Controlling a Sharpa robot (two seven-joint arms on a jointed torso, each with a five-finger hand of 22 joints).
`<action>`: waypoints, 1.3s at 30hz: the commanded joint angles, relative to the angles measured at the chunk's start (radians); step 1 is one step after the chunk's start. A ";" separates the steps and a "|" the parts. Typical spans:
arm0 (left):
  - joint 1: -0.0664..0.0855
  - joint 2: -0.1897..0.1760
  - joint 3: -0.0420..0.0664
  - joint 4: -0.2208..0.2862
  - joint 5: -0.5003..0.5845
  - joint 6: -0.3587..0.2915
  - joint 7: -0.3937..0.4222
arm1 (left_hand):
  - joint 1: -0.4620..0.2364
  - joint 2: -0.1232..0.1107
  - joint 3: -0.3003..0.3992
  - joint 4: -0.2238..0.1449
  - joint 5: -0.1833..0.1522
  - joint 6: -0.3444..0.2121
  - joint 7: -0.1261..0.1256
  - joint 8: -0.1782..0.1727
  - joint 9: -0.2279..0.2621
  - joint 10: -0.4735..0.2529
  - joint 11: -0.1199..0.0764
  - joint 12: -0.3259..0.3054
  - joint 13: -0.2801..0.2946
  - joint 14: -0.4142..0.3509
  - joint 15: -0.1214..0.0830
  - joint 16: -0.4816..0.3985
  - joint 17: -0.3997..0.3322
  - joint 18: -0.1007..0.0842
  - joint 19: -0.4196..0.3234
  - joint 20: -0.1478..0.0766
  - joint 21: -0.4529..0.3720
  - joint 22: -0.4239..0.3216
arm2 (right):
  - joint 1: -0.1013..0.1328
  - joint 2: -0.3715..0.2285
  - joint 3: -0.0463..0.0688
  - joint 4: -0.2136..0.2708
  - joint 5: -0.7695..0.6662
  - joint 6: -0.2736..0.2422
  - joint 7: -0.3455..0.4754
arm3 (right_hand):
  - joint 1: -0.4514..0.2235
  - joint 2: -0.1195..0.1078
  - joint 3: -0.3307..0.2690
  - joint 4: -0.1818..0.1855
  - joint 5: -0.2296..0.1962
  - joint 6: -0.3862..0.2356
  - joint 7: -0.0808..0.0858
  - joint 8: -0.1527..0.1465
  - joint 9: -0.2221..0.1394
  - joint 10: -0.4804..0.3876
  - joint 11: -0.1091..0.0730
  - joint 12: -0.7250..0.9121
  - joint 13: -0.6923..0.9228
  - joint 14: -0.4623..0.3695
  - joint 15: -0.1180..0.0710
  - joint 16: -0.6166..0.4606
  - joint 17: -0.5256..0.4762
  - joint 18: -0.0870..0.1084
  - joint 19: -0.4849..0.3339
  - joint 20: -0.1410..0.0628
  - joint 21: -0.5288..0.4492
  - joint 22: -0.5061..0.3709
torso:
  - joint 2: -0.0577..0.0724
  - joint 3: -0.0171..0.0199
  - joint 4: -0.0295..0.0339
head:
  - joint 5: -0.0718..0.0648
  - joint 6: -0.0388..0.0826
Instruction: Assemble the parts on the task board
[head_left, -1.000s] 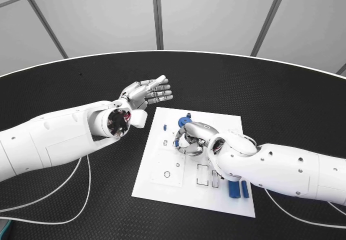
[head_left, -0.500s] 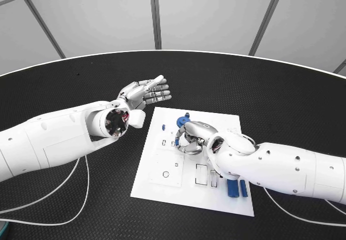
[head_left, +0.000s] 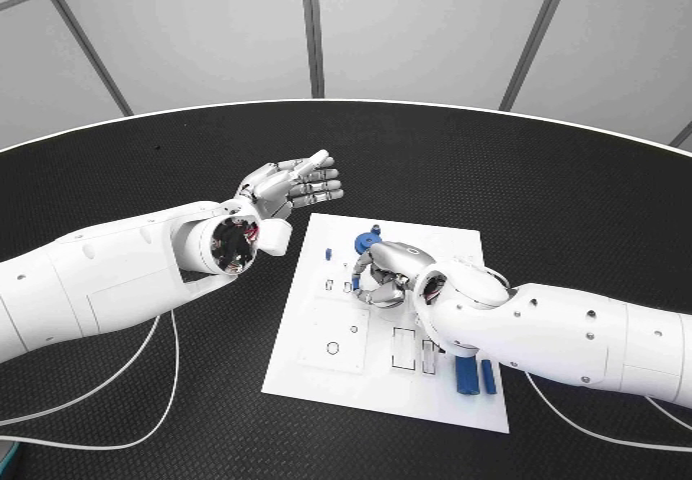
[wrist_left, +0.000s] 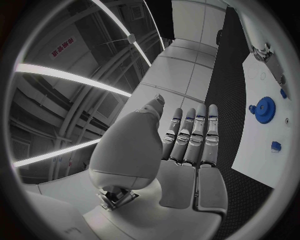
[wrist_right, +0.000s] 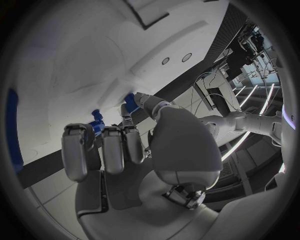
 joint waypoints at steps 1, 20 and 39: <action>0.000 0.000 0.000 0.000 0.000 0.000 0.000 | -0.002 0.004 -0.002 -0.001 0.004 -0.005 0.048 -0.006 -0.002 0.007 -0.001 -0.006 0.000 -0.003 0.001 -0.003 0.001 0.012 -0.003 0.000 -0.006 -0.001 | -0.002 0.001 0.000 -0.002 0.000 0.009 -0.002 | -0.002 -0.003 0.002 -0.003 0.002 -0.003 -0.001 0.004 0.001 0.054 -0.007 -0.002 0.208 0.104 -0.003 0.005 0.254 -0.011 0.084 -0.004 -0.004 0.221 | -0.001 0.0002 -0.0001 | 0.002 -0.002; 0.000 0.000 0.000 0.000 0.000 0.003 -0.003 | -0.003 0.004 -0.002 0.000 0.004 -0.004 0.049 -0.007 -0.002 0.007 -0.001 -0.007 0.000 -0.002 0.001 -0.005 0.001 0.012 -0.002 0.000 -0.006 -0.002 | -0.008 0.002 0.000 -0.003 0.000 0.019 -0.014 | -0.002 -0.005 0.002 -0.005 0.002 -0.003 -0.001 0.005 0.002 0.054 -0.007 -0.003 0.207 0.104 -0.003 0.005 0.254 -0.011 0.083 -0.004 -0.005 0.219 | -0.001 0.0001 -0.0001 | 0.003 -0.006; 0.000 -0.001 0.000 0.000 0.000 0.005 -0.006 | -0.004 0.005 -0.003 0.000 0.004 -0.004 0.049 -0.007 -0.002 0.007 -0.001 -0.008 0.000 -0.002 0.001 -0.005 0.001 0.012 -0.002 0.000 -0.006 -0.003 | -0.008 0.006 0.000 -0.004 0.000 0.003 -0.027 | -0.027 -0.022 -0.008 0.001 0.005 -0.025 0.006 -0.001 0.000 0.045 0.000 -0.012 0.199 0.103 0.002 0.004 0.249 -0.010 0.082 0.000 -0.008 0.216 | -0.001 0.0001 -0.0001 | -0.001 -0.007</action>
